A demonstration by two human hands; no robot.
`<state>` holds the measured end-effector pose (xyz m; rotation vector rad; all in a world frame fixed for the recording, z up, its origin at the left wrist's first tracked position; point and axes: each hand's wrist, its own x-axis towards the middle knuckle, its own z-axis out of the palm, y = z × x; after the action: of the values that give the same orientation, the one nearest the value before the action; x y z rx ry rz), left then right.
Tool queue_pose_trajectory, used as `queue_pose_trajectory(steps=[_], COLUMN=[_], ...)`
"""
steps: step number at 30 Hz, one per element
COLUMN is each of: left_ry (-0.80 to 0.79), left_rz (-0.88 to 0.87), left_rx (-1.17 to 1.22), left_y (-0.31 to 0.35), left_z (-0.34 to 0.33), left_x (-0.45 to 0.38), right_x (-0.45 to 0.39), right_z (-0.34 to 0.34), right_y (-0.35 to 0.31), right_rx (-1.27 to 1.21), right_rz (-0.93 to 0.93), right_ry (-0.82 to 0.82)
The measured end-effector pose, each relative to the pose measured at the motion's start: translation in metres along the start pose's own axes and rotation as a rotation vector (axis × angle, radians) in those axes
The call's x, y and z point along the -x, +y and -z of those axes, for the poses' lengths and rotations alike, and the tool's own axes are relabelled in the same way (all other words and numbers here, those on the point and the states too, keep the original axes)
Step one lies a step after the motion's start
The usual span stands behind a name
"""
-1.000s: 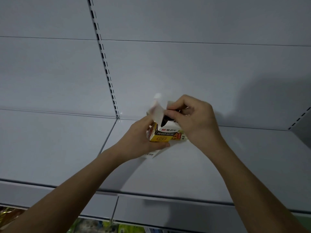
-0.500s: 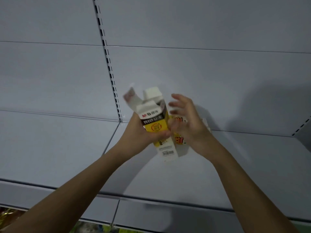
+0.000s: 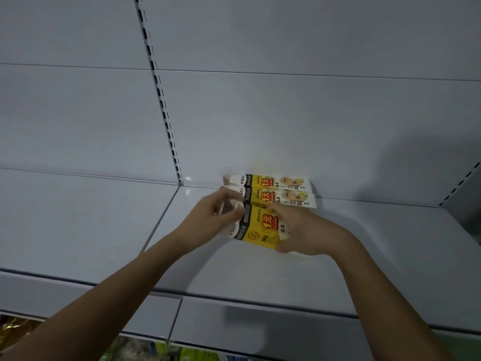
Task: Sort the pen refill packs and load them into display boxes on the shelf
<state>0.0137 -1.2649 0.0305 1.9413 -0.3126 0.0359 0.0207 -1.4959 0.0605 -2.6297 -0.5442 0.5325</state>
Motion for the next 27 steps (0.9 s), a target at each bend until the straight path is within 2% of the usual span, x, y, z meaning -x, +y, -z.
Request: queue_pose_trajectory(steps=[2,4,7,10,13,15,18,22,27], left_ry=[-0.105,-0.13,-0.073,0.033,0.134,0.189,0.228,0.275,0.359], left_rz=[0.017,-0.004,-0.027,-0.042,-0.001,0.053,0.139,0.225,0.402], left_rx=[-0.215,-0.367,-0.509,-0.712,-0.823,-0.876,-0.925,-0.992,-0.992], left_y=[-0.009,-0.012,-0.006,-0.001,0.001,0.0,-0.003,-0.008,-0.027], left_z=[-0.01,-0.022,-0.028,-0.018,0.002,0.018,0.046,0.094,0.168], left_x=[0.006,0.014,0.024,0.034,0.055,0.072,0.102,0.155,0.258], right_x=[0.002,0.004,0.009,0.012,0.011,0.009,0.007,0.005,-0.002], right_z=[-0.004,-0.006,-0.004,-0.004,-0.012,-0.019,-0.032,-0.059,-0.115], right_y=[0.004,0.006,0.004,-0.005,-0.022,-0.039,-0.069,-0.123,-0.208], right_rx=[0.21,0.296,0.147,-0.07,-0.074,-0.08,-0.09,0.039,0.109], right_rz=[-0.032,-0.037,0.032,0.167,0.289,0.348,0.398,0.434,0.454], right_ry=[-0.073,-0.081,-0.016,0.122,0.293,0.344,0.319,0.209,0.132])
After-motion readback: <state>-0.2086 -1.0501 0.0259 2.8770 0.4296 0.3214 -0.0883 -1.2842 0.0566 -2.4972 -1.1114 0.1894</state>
